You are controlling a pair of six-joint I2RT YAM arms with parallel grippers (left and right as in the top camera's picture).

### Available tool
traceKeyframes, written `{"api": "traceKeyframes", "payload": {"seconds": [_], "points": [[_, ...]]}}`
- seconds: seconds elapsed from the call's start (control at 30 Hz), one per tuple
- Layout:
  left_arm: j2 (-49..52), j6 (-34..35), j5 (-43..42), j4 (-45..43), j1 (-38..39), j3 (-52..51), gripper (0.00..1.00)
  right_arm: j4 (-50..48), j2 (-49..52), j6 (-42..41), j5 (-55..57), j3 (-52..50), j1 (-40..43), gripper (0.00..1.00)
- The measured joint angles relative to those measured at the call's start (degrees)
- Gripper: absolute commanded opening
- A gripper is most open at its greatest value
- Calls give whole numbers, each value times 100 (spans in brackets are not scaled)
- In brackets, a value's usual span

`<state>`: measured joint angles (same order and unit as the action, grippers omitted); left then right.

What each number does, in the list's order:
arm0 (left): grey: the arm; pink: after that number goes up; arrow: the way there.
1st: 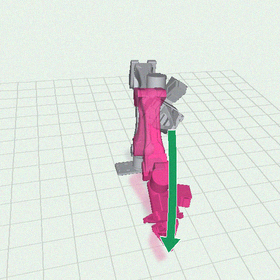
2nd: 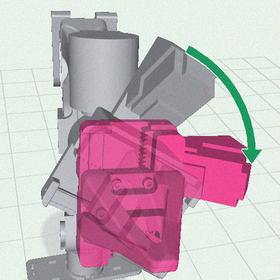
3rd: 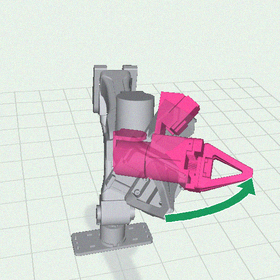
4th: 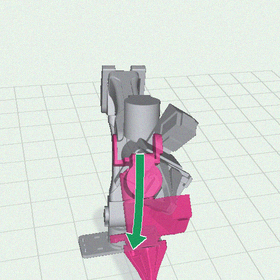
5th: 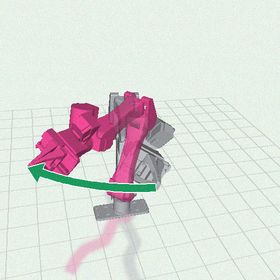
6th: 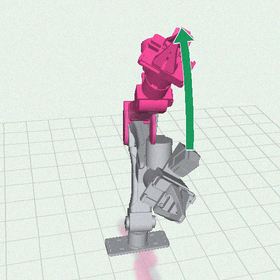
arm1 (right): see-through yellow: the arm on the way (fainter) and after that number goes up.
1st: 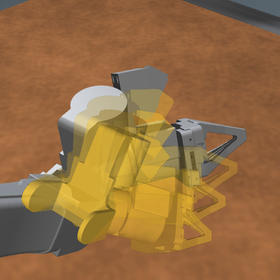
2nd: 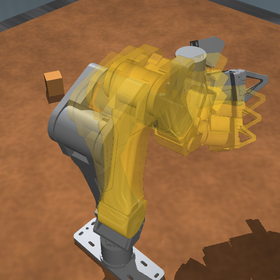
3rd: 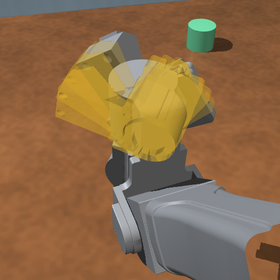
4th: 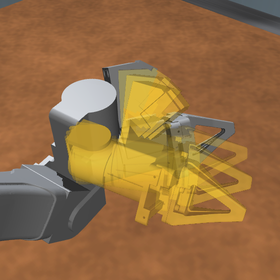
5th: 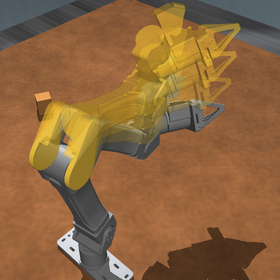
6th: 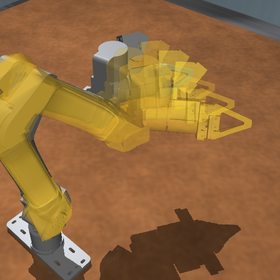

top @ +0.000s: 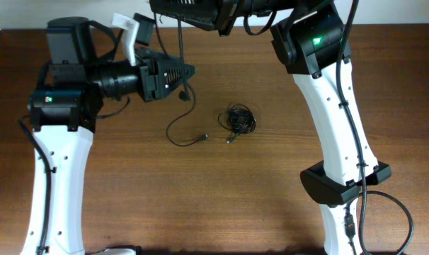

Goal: Untangle cables

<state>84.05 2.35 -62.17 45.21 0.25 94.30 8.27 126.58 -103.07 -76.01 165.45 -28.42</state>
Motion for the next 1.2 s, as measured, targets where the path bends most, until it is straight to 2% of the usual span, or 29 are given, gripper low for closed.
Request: {"api": "traceKeyframes", "payload": {"seconds": [0.07, 0.1, 0.2, 0.33, 0.37, 0.4, 0.43, 0.5, 0.53, 0.6, 0.7, 0.73, 0.77, 0.83, 0.9, 0.97, 1.07, 1.2], "points": [[0, 15, 101, -9, 55, 0, 2, 2, 0, 0, -2, 0, -7, 4], [0, 24, 157, -7, 55, 0, 0, 2, 0, -2, -7, 0, -11, 4], [0, 98, 612, 85, 57, 0, 0, 2, 0, 157, -33, 0, -11, 4], [-2, 315, 1808, 212, 66, 4, 0, 308, 0, 1357, -568, -2, -11, 5], [-4, 330, 2065, 243, 66, 11, 0, 516, 2, 1665, -684, -2, -11, 11], [-4, 332, 2393, 306, 68, 22, 0, 778, 11, 2033, -807, -2, -11, 29], [-9, 343, 2782, 385, 70, 31, 0, 1141, 28, 2516, -925, -2, -11, 54], [-9, 358, 3412, 518, 70, 31, 0, 1915, 63, 3193, -1003, 9, -4, 93], [-9, 372, 3689, 570, 70, 31, 0, 2293, 76, 3508, -986, 9, -7, 98], [-2, 393, 4183, 601, 55, 31, 0, 2981, 201, 4181, -841, 20, -7, 98], [-2, 400, 4647, 643, 24, 31, 0, 4754, 358, 5278, 116, 37, -4, 98], [-2, 420, 4752, 695, -63, 31, 0, 6017, 372, 5958, 1060, 17, -7, 98], [-2, 437, 4813, 726, -195, 31, 0, 6533, 382, 6251, 1731, 13, -7, 98], [7, 442, 4881, 765, -398, 31, 0, 7952, 398, 6959, 3807, 9, -9, 99], [9, 442, 4898, 658, -481, 31, 0, 8509, 398, 7379, 4959, 9, 24, 98], [9, 439, 4896, 573, -479, 59, 0, 8863, 398, 7818, 5630, 9, 120, 98], [63, 435, 4946, 560, -479, 597, 0, 8872, 398, 8336, 5818, 9, 236, 99], [146, 433, 5230, 461, -479, 2098, 0, 8870, 398, 8513, 5814, 9, 131, 99]]}}
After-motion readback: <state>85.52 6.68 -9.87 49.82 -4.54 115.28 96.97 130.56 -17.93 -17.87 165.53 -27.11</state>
